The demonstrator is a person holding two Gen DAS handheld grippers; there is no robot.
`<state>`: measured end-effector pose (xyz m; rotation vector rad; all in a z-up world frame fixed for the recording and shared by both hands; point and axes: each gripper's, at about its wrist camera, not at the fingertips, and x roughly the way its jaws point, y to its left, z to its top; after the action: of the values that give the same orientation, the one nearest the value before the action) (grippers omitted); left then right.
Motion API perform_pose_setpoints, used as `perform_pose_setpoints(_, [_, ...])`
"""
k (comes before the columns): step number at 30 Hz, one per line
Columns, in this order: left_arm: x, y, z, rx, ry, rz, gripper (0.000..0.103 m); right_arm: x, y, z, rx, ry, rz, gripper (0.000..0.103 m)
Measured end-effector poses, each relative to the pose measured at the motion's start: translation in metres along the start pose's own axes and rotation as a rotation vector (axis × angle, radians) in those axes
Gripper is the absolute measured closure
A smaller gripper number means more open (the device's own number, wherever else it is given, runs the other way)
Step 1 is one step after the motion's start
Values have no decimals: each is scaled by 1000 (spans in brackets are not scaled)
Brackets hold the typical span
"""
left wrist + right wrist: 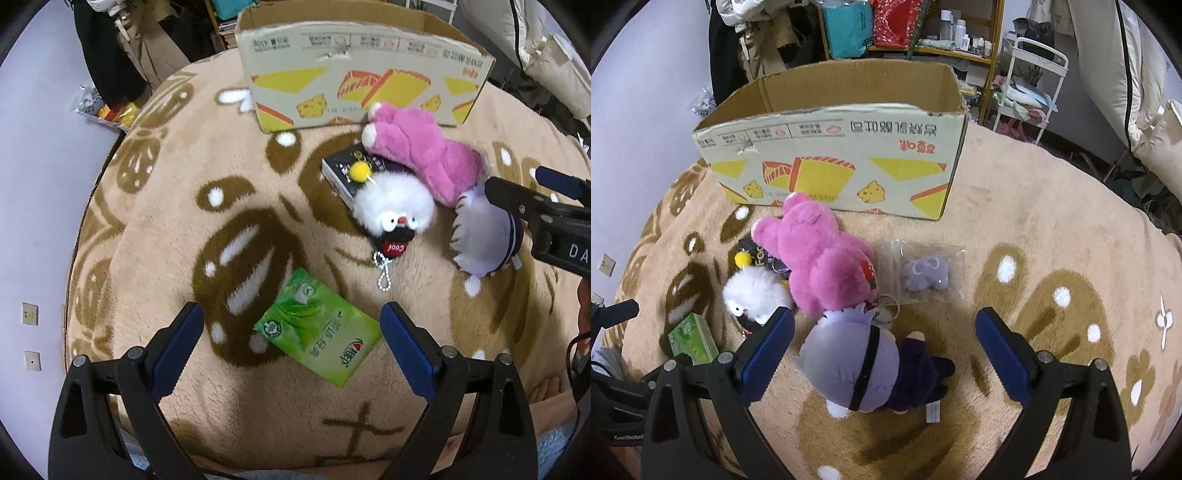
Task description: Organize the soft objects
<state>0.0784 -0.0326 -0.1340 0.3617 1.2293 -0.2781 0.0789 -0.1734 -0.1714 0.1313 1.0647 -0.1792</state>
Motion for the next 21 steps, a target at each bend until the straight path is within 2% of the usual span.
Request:
perform_pose_setpoints(11, [11,-14,-2,59,46,-22,8,20,-2,-3,3,57,-13,1])
perform_pose_setpoints(21, [20,-29,-5,130,91,-28,8,32,-7,-3,38,91,20,1])
